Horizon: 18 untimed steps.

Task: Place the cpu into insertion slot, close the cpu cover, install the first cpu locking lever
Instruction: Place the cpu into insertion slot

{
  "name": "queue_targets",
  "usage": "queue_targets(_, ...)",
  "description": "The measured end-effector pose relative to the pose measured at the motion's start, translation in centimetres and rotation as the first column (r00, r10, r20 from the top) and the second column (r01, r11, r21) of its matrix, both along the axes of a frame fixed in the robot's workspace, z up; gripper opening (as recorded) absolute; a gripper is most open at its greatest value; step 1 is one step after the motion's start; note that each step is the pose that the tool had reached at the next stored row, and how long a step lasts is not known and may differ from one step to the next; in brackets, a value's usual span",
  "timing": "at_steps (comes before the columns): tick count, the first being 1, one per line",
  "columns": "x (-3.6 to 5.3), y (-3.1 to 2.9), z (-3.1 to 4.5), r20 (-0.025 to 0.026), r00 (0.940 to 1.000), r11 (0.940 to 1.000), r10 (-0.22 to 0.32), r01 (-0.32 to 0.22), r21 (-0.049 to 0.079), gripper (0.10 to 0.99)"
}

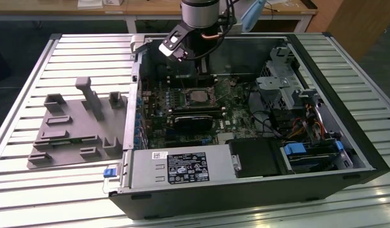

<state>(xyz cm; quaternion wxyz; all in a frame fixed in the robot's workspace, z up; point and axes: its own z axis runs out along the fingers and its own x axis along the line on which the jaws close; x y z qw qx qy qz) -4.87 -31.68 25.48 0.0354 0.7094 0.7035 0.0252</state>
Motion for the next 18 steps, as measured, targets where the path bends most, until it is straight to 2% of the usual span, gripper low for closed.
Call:
queue_targets(12,0.00,0.00,1.80,0.0024,1.0000,1.0000,0.000,0.000,0.000,0.102)
queue_targets(18,0.12,0.00,1.92,0.0023,1.0000,1.0000,0.000,0.000,0.000,0.102)
